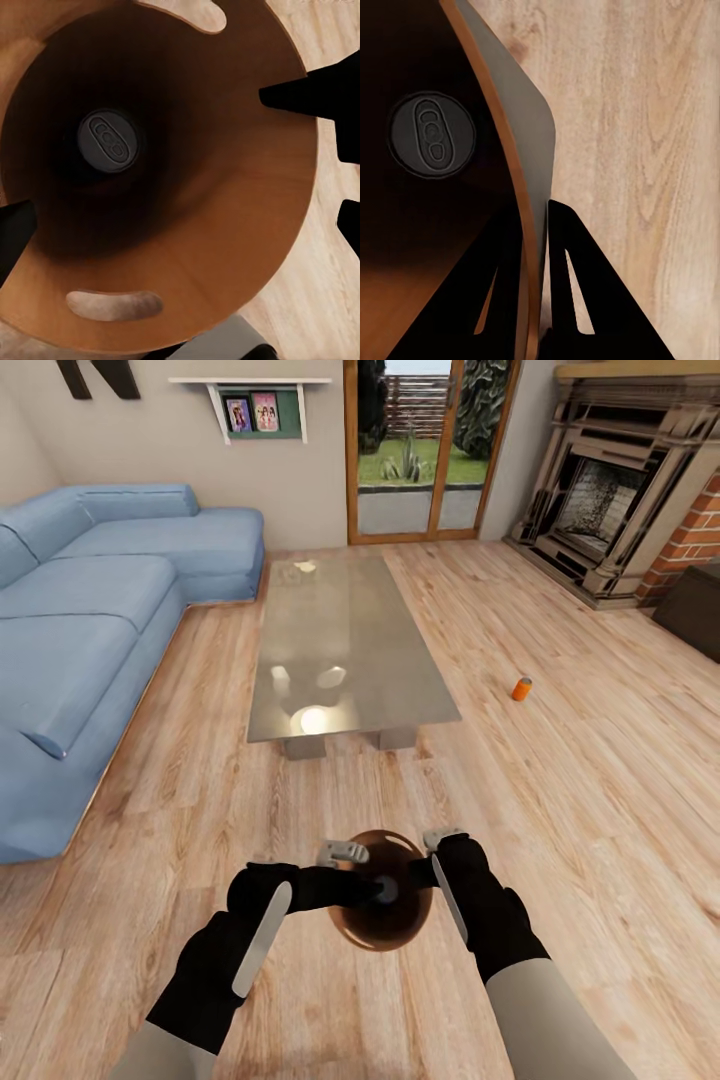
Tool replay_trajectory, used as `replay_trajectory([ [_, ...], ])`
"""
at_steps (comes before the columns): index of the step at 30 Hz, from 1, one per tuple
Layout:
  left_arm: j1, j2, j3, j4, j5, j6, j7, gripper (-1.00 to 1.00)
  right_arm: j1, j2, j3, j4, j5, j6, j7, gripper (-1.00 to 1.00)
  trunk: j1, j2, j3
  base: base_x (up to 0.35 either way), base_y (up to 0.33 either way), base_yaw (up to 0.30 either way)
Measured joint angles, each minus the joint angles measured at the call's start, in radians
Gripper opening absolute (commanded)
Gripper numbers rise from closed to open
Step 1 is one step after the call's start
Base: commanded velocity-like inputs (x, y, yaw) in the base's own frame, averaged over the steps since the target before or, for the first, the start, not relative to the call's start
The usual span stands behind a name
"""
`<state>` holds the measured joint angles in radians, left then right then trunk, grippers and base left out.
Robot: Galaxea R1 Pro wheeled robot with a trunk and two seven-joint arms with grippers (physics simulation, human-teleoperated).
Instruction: Put the three can of soda from the living room inside the tash can in the kitchen.
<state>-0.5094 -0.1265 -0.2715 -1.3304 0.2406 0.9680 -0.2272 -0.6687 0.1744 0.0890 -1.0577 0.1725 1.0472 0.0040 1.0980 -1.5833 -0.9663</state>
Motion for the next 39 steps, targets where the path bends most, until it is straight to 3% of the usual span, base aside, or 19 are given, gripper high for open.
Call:
replay_trajectory([
  [5,0.000,0.004,0.000,-0.001,-0.001,0.002,-0.001,1.00,0.000,-0.009,-0.017,-0.001,0.007,0.000,0.000,-1.00,-0.019,0.035,0.016,0.000,0.000,0.000],
  [10,0.000,0.007,0.002,-0.012,-0.001,0.007,-0.002,1.00,0.000,-0.025,-0.082,-0.001,0.021,0.000,0.000,-1.00,-0.038,0.070,0.031,0.000,0.000,0.000],
  [13,0.000,0.009,0.005,-0.034,-0.003,0.015,-0.003,1.00,-0.001,-0.037,-0.123,-0.004,0.006,0.000,0.001,-1.00,-0.050,0.091,0.041,0.000,0.000,0.000],
  [17,0.000,0.010,0.005,-0.046,-0.005,0.032,-0.004,1.00,0.000,-0.044,-0.138,-0.010,0.018,0.000,0.002,-1.00,-0.065,0.119,0.053,0.000,0.000,0.000],
  [23,0.000,0.017,0.009,-0.036,-0.010,0.045,-0.006,1.00,-0.001,-0.054,-0.145,-0.015,-0.005,0.000,0.003,-1.00,-0.088,0.161,0.072,0.000,0.000,-0.083],
  [30,-0.001,0.096,0.015,0.023,-0.015,0.046,-0.003,1.00,-0.002,-0.058,-0.147,-0.019,0.004,0.000,0.003,-1.00,-0.115,0.210,0.094,0.000,0.000,-0.256],
  [33,-0.005,0.160,0.016,0.133,-0.019,0.038,0.002,1.00,0.000,-0.059,-0.146,-0.047,0.003,0.000,0.003,-1.00,-0.126,0.231,0.103,0.000,0.000,-0.295],
  [39,-0.008,0.182,0.016,0.207,-0.013,0.034,0.020,1.00,0.001,-0.058,-0.143,-0.060,0.008,0.000,0.003,-1.00,-0.149,0.273,0.122,0.000,0.000,-0.285],
])
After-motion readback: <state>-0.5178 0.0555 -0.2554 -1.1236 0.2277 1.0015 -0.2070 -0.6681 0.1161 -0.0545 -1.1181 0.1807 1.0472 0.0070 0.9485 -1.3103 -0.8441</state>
